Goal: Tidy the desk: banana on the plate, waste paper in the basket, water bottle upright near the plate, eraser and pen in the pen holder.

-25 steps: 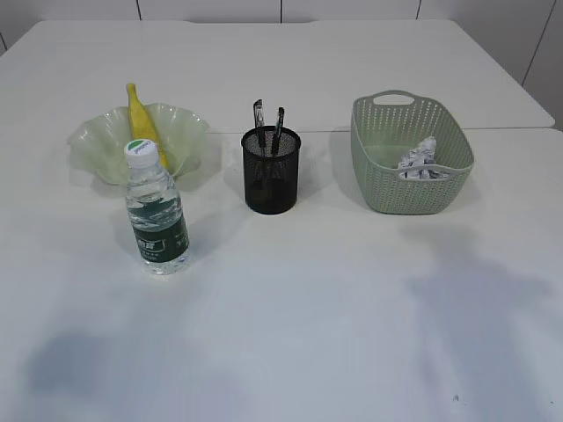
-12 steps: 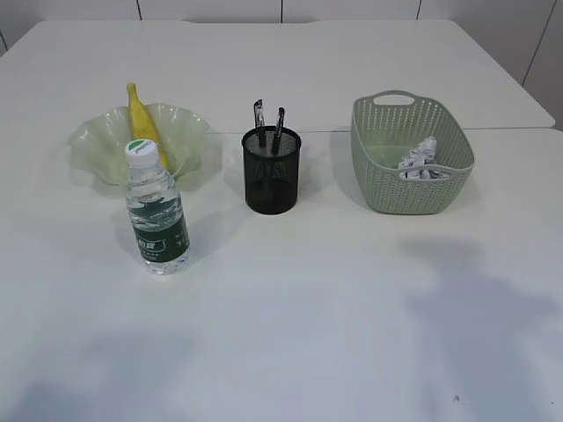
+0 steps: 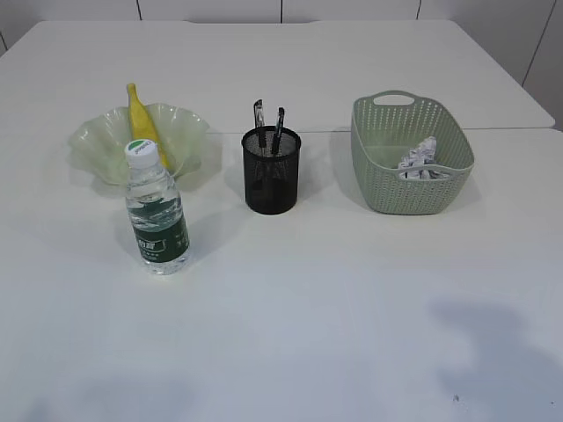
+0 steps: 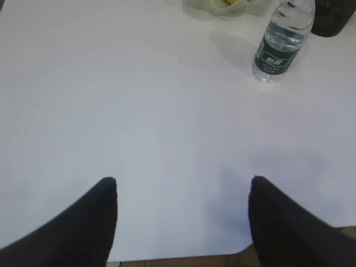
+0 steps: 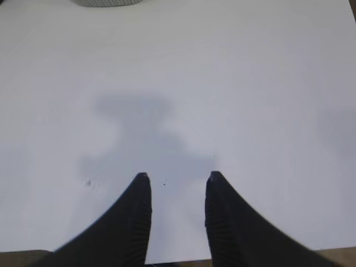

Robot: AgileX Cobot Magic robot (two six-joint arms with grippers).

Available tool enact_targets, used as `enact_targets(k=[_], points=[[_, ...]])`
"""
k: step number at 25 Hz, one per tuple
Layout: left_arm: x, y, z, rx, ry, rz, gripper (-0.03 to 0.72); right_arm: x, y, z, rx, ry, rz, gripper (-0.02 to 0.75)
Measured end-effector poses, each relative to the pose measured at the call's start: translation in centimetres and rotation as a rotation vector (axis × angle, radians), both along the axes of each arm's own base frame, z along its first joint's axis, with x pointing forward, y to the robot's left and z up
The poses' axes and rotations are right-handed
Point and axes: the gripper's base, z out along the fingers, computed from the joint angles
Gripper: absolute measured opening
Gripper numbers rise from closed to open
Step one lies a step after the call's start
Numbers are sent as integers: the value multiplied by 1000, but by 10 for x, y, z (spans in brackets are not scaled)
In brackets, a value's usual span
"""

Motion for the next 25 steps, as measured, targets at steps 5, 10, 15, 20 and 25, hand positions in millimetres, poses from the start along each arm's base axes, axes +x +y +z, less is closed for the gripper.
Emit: enact_targets(k=[5,10,15,20,25], points=[[-13,1,0,-3,-59,0,519,-27,2,-8,15,-52,-24,247],[-21,0,-1,-13,-92,-6,517,-51,4,-9,30,-69,-39,247],[-19,-4,-12,-47,-61,-31,517,-66,7,-12,71,-22,-52,247],[-20,-4,-20,-51,-54,-34,516,-87,9,-10,80,-84,-67,247],[-29,1,-22,-8,-99,-3,516,-120,10,-8,56,-251,-68,247]])
